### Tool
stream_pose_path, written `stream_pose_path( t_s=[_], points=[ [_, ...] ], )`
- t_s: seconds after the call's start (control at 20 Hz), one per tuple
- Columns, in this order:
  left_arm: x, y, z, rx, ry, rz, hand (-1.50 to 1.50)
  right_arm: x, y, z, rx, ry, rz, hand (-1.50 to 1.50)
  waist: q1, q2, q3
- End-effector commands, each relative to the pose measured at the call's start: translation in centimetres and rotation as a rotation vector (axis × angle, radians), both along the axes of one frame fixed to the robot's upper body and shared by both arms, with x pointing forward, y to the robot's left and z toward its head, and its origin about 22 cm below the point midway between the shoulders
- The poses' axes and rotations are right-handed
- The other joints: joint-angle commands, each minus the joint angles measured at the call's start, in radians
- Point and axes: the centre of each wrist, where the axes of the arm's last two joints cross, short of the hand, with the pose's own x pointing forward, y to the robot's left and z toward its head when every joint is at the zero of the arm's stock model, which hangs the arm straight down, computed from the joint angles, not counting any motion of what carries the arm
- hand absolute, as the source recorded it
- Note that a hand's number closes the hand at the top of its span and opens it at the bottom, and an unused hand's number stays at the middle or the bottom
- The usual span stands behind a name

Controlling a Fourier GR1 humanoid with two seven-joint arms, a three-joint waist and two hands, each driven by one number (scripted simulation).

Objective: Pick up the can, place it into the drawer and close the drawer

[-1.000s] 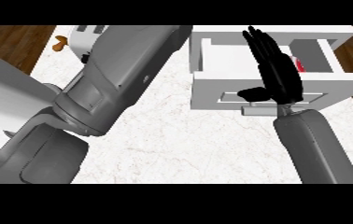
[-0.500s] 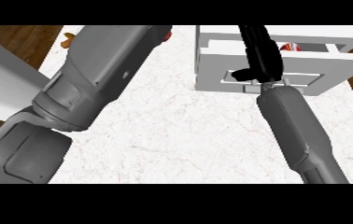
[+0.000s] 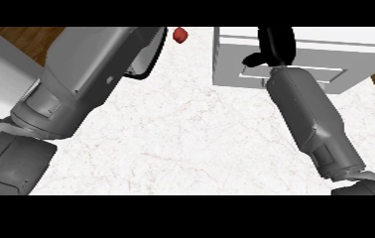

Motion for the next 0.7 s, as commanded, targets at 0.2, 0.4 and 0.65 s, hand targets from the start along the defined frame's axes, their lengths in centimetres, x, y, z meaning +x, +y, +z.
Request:
stream_pose_path(
  t_s=[0.2,0.4,0.65],
  points=[
    [-0.2,2.7,-1.8,0.006,0.033,-0.003,-1.50,2.1,-0.5,3.3,-0.015,-0.067,-0.021,-1.50,0.028,0.006,0.000],
    [-0.5,3.8,-1.6,0.005,0.006,-0.009,-1.50,2.9,0.3,5.3,0.019,-0.064,-0.010,-1.50,0.037,0.009,0.000],
    [-0.9,4.1,-1.4,0.007,0.016,-0.028,-1.50,3.1,2.8,6.6,0.126,-0.076,0.057,-1.50,0.036,0.009,0.001]
  ],
)
